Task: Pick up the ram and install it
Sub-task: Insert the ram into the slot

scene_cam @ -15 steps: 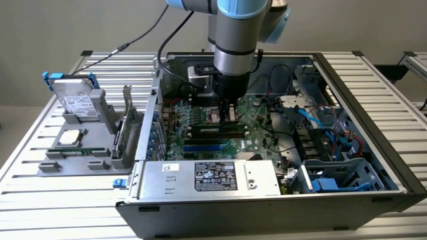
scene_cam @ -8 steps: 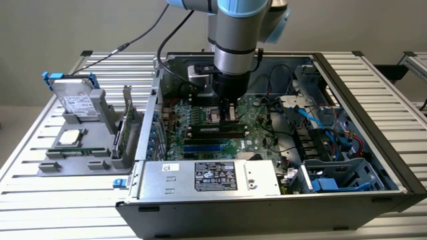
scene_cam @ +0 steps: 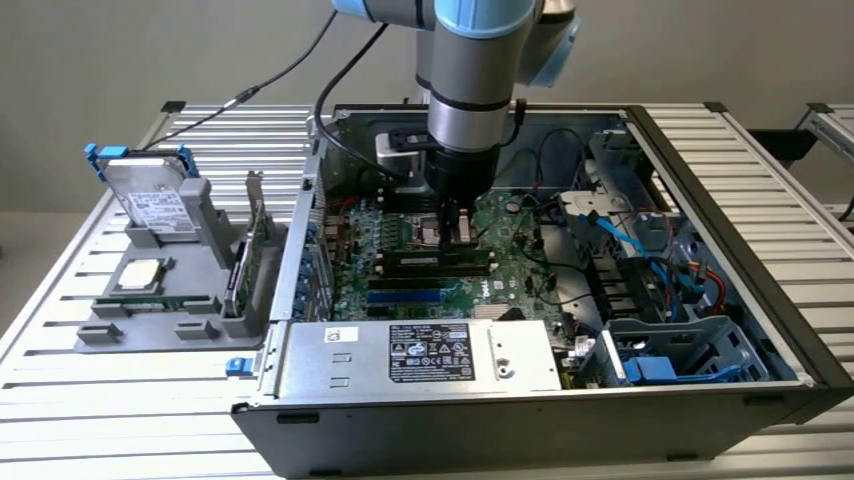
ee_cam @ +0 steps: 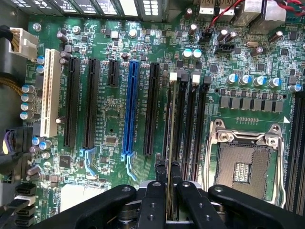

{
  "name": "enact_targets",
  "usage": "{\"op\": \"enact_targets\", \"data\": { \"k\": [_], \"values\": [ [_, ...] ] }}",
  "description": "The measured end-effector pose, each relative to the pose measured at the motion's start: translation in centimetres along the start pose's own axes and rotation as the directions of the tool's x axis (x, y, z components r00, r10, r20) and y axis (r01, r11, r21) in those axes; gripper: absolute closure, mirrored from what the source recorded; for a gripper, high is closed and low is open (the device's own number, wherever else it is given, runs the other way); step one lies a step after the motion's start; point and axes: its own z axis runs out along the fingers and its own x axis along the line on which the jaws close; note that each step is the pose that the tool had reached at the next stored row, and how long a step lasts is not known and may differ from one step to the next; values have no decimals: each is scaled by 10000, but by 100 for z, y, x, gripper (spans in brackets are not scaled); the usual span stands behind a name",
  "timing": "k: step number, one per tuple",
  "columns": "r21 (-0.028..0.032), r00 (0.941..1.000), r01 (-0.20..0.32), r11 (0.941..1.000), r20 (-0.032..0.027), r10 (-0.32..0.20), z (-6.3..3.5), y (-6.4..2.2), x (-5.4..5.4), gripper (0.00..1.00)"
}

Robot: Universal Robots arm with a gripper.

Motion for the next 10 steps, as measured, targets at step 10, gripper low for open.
{"op": "enact_targets", "data": {
  "k": [10],
  "values": [
    [-2, 10000, -69, 10000, 1, 69, 3, -1, 1, 86]
  ]
}}
